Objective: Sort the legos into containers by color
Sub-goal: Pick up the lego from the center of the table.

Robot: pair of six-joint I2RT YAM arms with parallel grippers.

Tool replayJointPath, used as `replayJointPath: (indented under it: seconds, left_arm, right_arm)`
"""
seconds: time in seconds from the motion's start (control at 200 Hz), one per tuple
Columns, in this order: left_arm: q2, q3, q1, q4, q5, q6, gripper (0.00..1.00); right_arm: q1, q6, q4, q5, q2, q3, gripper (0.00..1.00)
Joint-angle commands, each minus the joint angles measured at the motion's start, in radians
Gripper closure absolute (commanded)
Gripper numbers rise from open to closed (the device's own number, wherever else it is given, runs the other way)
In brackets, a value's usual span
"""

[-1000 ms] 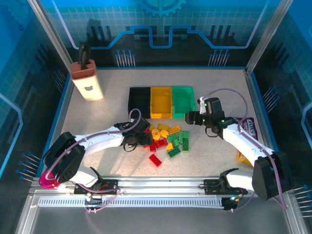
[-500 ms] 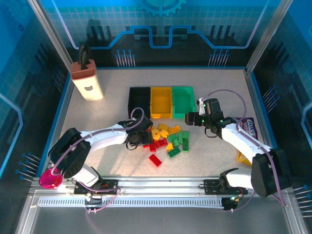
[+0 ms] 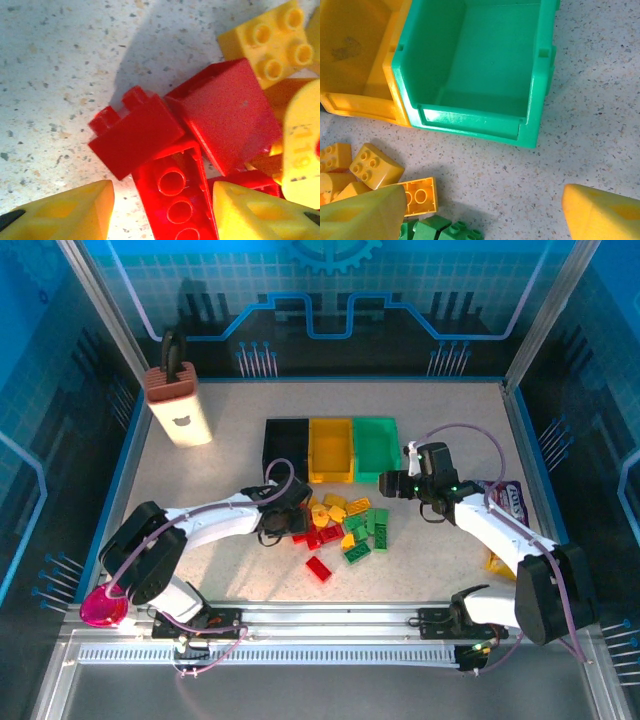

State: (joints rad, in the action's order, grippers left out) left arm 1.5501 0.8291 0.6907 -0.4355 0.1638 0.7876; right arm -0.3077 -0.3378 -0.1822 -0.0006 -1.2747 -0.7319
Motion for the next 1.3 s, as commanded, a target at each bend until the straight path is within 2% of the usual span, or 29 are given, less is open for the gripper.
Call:
replayJointPath:
  seconds: [0.0,0.285,0.6,0.8,0.996,1.296]
  left_arm:
    - [-0.022,-0.030,-0.017,-0.010,0.017,0.012,0.46]
    - [-0.042,-0.050,-0.028,-0.007,0.011,0.004,0.46]
    - [0.020,-0.036,-0.001,0.001,0.004,0.001,0.50]
    - [0.022,-0.030,0.022,-0.026,0.031,0.007,0.56]
    - [0.009,-0.023,0.049,-0.073,0.068,0.017,0.68]
    - [-0.134,0.061,0.082,-0.213,0.141,-0.014,0.74]
  right_arm:
    - [-0.013,-0.010,0.011,0.008,0.006,0.009,0.18]
    - [-0.016,-0.018,0.013,0.007,0.002,0.005,0.18]
    - [-0.019,-0.020,0.015,0.015,0.005,0.011,0.19]
    - [-0.019,-0.024,0.022,0.011,-0.010,0.011,0.19]
    - [-0.019,-0.032,0.026,-0.002,-0.035,-0.003,0.19]
    - [-0.019,-0.029,0.027,0.001,-0.028,-0.005,0.20]
